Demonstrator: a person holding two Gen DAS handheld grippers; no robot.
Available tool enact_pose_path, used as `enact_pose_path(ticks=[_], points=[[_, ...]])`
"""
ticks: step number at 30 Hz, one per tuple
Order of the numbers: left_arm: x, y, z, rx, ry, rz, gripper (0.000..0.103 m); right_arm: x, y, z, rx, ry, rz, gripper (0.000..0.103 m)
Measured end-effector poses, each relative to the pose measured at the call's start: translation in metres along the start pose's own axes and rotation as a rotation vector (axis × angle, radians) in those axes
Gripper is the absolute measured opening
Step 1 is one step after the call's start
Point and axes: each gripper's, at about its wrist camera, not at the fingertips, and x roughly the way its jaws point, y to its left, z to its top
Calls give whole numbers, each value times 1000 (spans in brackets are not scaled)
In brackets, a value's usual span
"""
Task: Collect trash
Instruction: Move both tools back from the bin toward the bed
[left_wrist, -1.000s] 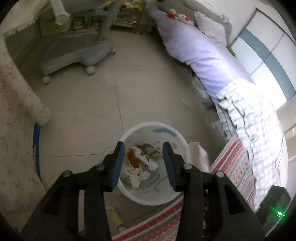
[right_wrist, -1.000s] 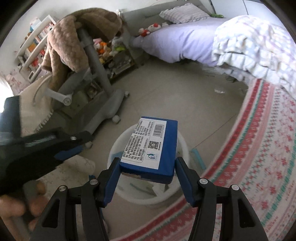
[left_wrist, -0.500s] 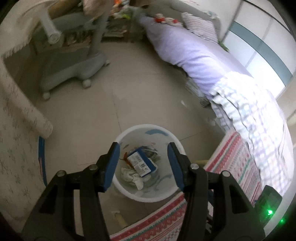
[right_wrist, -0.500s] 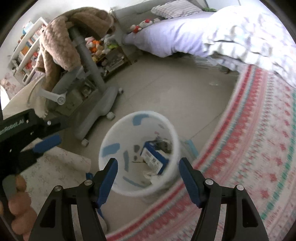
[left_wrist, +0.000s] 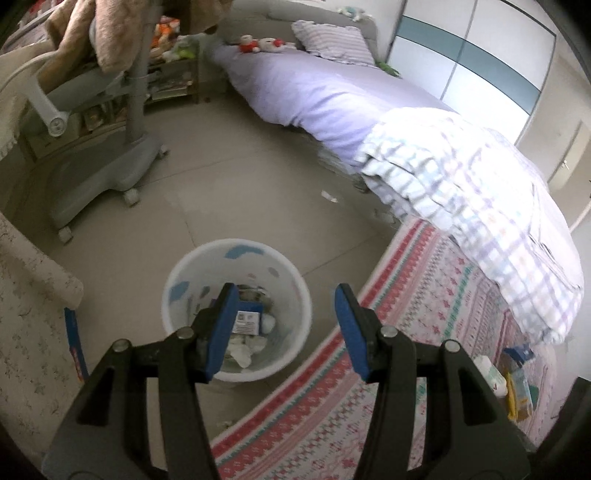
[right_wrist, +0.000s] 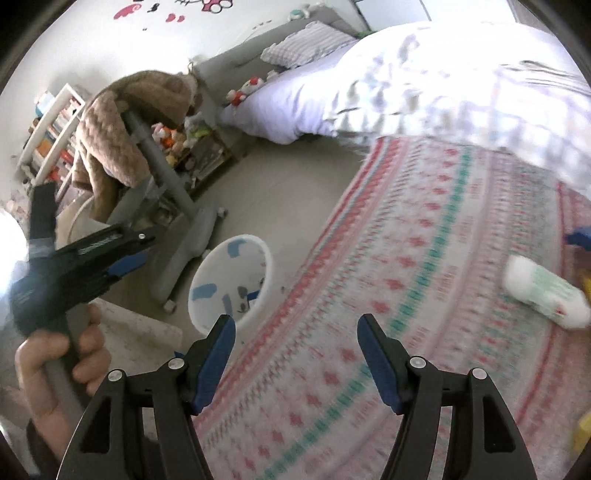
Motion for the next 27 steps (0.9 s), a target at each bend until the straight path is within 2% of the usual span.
enact_pose_path(ticks=[7, 8, 11, 14, 16, 19, 24, 27], points=[[-12, -68, -23, 165, 22, -118, 56, -92, -57, -4, 55, -104, -116, 70], [-14, -83, -30, 199, 33, -153, 56, -109, -70, -4, 73, -134, -144, 70], [-16, -122, -48, 280, 85, -253, 58, -146, -104, -8, 142, -209, -159, 70], [-12, -151, -63, 317, 146, -326, 64, -174, -135, -14, 194, -276, -214, 70], [-3, -175, -76, 317, 216, -387, 68, -187, -150, -16, 221, -297, -239, 70], [15, -205, -93, 300, 306, -432, 69, -198, -168, -18, 248, -319, -270, 70], [42, -246, -120, 292, 380, -435, 69, -211, -207, -24, 347, -330, -302, 70], [67, -257, -129, 192, 449, -439, 69, -214, -223, -31, 386, -319, -330, 70]])
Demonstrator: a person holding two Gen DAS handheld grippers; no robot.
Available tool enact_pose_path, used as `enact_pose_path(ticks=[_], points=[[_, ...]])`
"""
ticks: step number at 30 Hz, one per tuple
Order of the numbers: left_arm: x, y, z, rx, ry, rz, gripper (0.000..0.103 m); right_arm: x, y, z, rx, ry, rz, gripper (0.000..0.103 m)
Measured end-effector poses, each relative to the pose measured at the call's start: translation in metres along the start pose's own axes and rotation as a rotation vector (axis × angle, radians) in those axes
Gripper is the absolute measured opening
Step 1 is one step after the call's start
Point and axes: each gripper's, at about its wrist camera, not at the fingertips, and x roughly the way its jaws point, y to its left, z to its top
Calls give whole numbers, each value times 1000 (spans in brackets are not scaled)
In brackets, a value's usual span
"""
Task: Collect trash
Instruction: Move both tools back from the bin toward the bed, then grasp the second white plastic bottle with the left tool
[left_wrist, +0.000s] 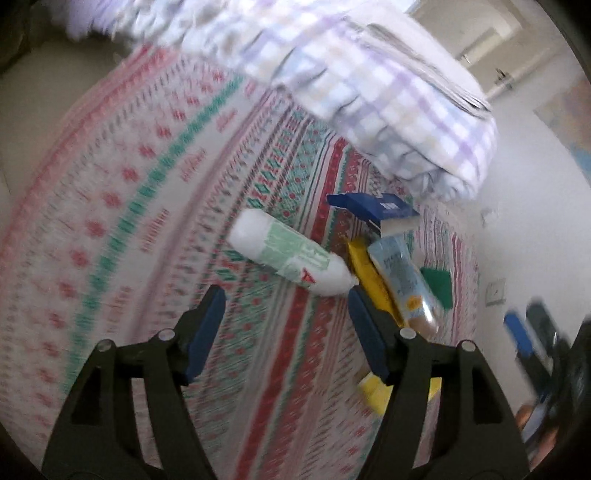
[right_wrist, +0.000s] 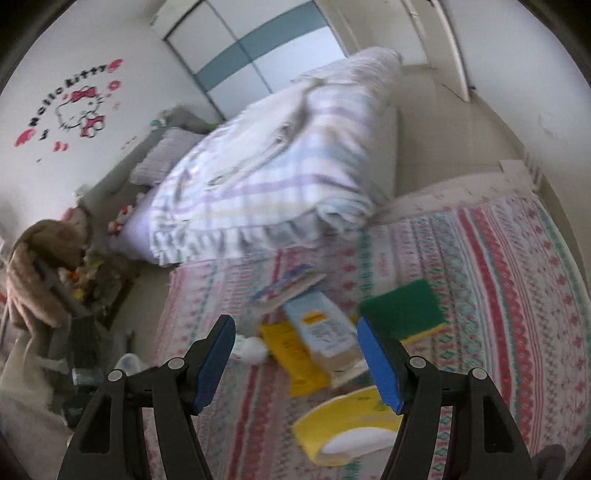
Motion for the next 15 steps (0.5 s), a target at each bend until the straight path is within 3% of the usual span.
enact_pose_path(ticks=[5, 8, 11, 13, 15], points=[[29, 2, 9, -137, 18, -3, 69, -5, -15, 1, 28, -6, -27, 70], [44, 2, 11, -186, 14, 44, 70, -3, -18, 2, 34, 5, -23, 70], [46, -9, 11, -147, -46, 74, 69, -1, -18, 1, 25, 14, -31, 70], [49, -17, 10, -91, -47, 99, 48, 2, -20, 4, 30, 22, -29, 70], [51, -19, 7, -62, -41, 96, 43, 4, -25, 6, 52, 27, -21, 70]])
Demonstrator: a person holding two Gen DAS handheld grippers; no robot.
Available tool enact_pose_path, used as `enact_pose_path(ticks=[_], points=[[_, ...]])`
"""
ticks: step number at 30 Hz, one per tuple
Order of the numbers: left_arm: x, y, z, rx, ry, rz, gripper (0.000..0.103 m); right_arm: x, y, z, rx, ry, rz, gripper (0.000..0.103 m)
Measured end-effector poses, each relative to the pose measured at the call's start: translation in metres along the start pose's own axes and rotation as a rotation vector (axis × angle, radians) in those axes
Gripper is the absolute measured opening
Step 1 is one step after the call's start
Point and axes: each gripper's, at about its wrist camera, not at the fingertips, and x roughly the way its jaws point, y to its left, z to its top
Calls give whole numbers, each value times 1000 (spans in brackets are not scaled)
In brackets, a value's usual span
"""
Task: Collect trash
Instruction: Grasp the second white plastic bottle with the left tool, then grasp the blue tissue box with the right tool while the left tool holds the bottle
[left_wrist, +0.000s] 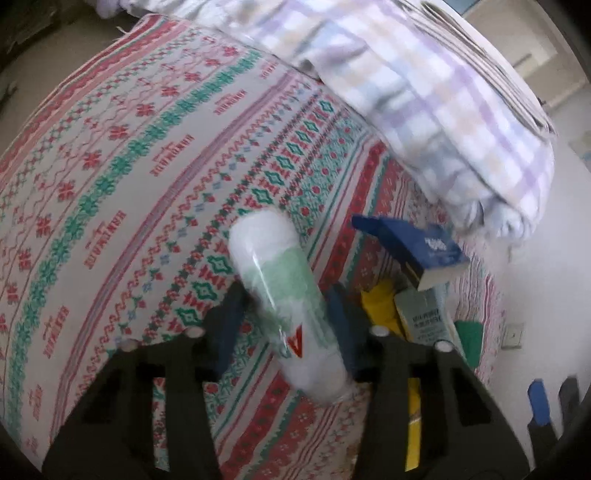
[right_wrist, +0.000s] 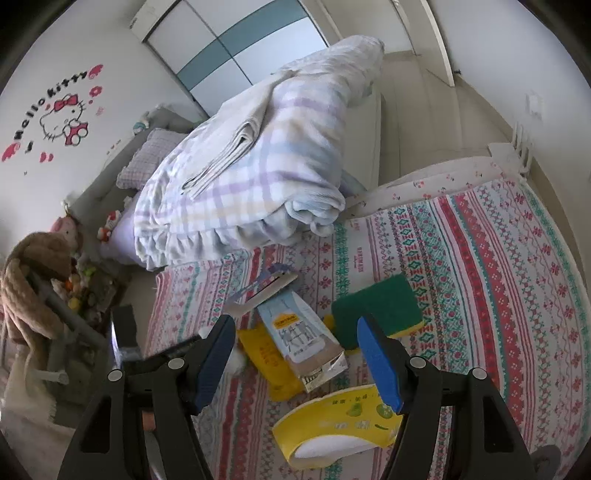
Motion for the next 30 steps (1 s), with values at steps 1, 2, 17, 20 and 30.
enact_pose_path(ticks=[1, 2, 17, 20, 30], points=[[-1, -1, -1, 13, -3, 5, 43, 1, -4, 1, 22, 5, 4, 70], [-2, -2, -2, 30, -2, 10, 43, 3, -8, 2, 39, 9, 4, 70], [-98, 41, -26, 234, 3, 64, 40, 69, 18, 6, -49, 144, -3, 70], [-119, 55, -41, 252, 2, 36, 40, 83, 28, 7, -80, 165, -15, 70], [-120, 84, -31, 225, -76, 29, 40, 114, 14, 16, 194, 194, 111, 72]])
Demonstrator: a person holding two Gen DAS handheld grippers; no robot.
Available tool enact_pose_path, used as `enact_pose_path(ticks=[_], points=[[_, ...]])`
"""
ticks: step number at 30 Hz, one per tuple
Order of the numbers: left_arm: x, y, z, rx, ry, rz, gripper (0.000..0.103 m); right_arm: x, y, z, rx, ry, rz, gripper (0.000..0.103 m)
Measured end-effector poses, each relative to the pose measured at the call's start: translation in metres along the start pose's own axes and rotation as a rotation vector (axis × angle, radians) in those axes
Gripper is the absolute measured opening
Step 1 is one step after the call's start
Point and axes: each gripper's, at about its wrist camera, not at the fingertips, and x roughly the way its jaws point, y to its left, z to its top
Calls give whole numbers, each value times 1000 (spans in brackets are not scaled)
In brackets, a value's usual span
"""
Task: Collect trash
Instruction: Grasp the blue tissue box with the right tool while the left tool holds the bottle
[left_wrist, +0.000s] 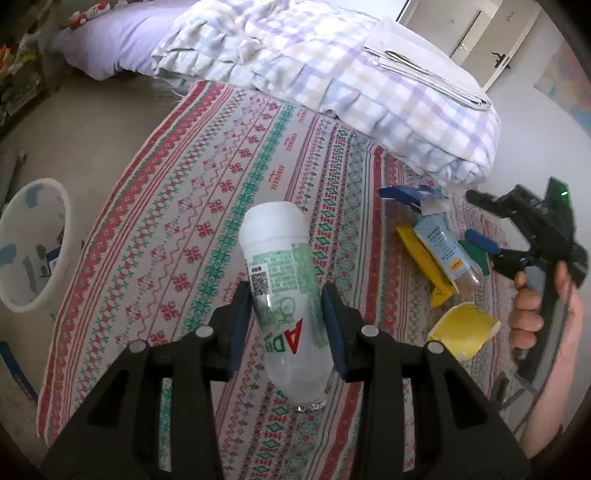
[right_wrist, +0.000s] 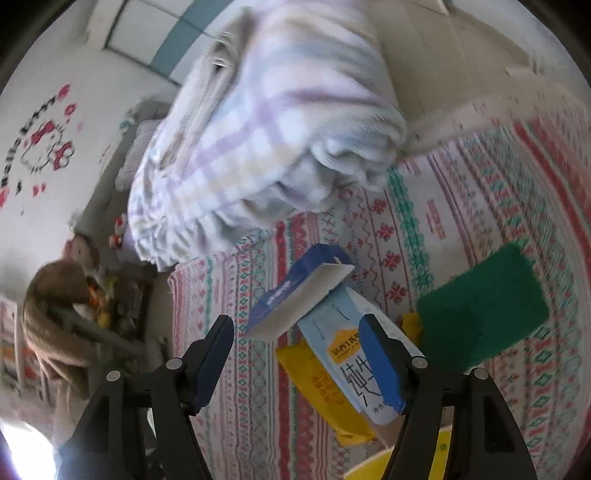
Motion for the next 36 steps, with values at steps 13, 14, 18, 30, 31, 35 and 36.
enact_pose_path(ticks=[13, 14, 18, 30, 31, 35, 36], points=[[-17, 20, 11, -19, -64, 2, 40, 40, -3, 21, 237, -41, -32, 72], [-18, 22, 12, -26, -65, 1, 40, 43, 1, 24, 240, -47, -58, 72], [-21, 26, 13, -32, -75, -4, 40, 61, 12, 30, 224, -31, -120, 58], [-36, 44, 22, -79, -115, -14, 40, 49, 73, -2, 52, -70, -40, 15], [-36, 46, 23, -87, -114, -21, 40, 49, 79, -5, 40, -66, -27, 15], [-39, 55, 26, -114, -119, -30, 40, 55, 112, -23, -32, -31, 32, 15], [-41, 60, 28, -129, -121, -32, 40, 56, 118, -27, -46, -25, 40, 15]])
